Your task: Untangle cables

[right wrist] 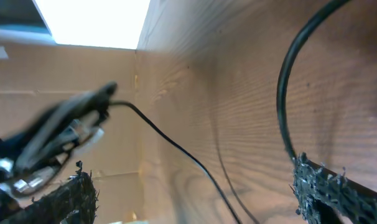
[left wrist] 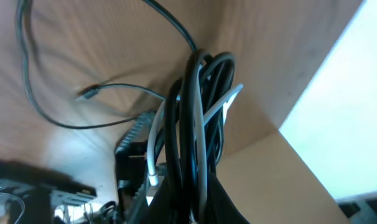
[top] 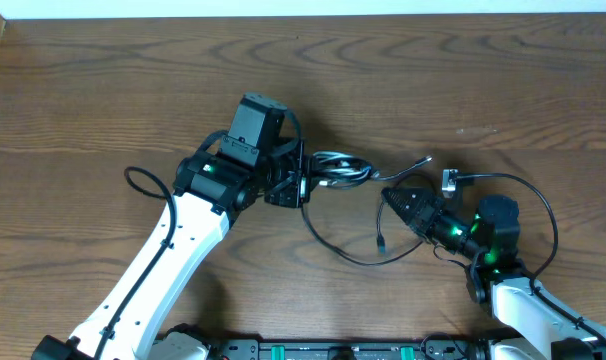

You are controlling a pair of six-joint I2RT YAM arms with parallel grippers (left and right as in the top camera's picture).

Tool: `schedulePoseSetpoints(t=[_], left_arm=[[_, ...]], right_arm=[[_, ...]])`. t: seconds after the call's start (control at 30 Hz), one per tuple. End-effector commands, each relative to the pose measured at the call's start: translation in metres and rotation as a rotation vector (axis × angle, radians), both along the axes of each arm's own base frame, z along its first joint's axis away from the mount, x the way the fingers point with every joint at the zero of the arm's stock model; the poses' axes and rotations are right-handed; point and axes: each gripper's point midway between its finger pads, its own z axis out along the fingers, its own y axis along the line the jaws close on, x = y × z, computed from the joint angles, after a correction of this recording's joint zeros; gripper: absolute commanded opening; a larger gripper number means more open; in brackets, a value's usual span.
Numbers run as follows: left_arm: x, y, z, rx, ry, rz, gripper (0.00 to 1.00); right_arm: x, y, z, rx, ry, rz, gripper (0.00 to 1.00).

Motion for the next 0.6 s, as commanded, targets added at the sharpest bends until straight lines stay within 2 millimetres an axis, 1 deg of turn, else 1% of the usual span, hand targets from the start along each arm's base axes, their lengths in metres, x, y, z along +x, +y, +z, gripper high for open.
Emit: schedulePoseSetpoints(t=[0.0, 0.03, 0.07, 0.17, 0.23, 0.33, 0.4, 0.43, 0.47, 0.57], left_arm=[[-0.007, 0.002, 0.003, -0.011, 0.038, 0.019, 0.08], [-0.007, 0.003, 0.003, -0.010, 0.038, 0.019, 0.08], [-0.007, 0.003, 0.003, -0.010, 0.038, 0.019, 0.08], [-0.005, 0.005, 0.002, 0.002, 0.031, 0.027, 0.08], [-0.002, 0.009, 0.000, 0.034, 0.009, 0.037, 0.08], [0.001, 0.015, -0.003, 0.075, -0.017, 0.036, 0.08], [0.004, 0.019, -0.004, 0.122, -0.071, -0.005, 0.08], [0.006, 0.022, -0.005, 0.160, -0.112, -0.042, 0.08], [0.009, 0.025, -0.006, 0.199, -0.154, -0.080, 0.08], [0.017, 0.036, -0.008, 0.354, -0.310, -0.241, 0.08]], right_arm=[[-0.006, 0.006, 0.005, 0.146, 0.169, -0.016, 0.99], [-0.009, 0.008, 0.007, 0.200, 0.239, -0.016, 0.99], [-0.011, 0.010, 0.008, 0.225, 0.267, -0.009, 0.99], [-0.019, 0.017, 0.018, 0.285, 0.303, 0.047, 0.99], [-0.024, 0.022, 0.027, 0.314, 0.295, 0.100, 0.95], [-0.027, 0.025, 0.039, 0.311, 0.215, 0.155, 0.80], [-0.026, 0.026, 0.044, 0.277, 0.116, 0.184, 0.70], [-0.026, 0.026, 0.046, 0.254, 0.062, 0.197, 0.67], [-0.026, 0.026, 0.048, 0.238, 0.025, 0.206, 0.65], [-0.026, 0.026, 0.048, 0.187, -0.069, 0.231, 0.63]])
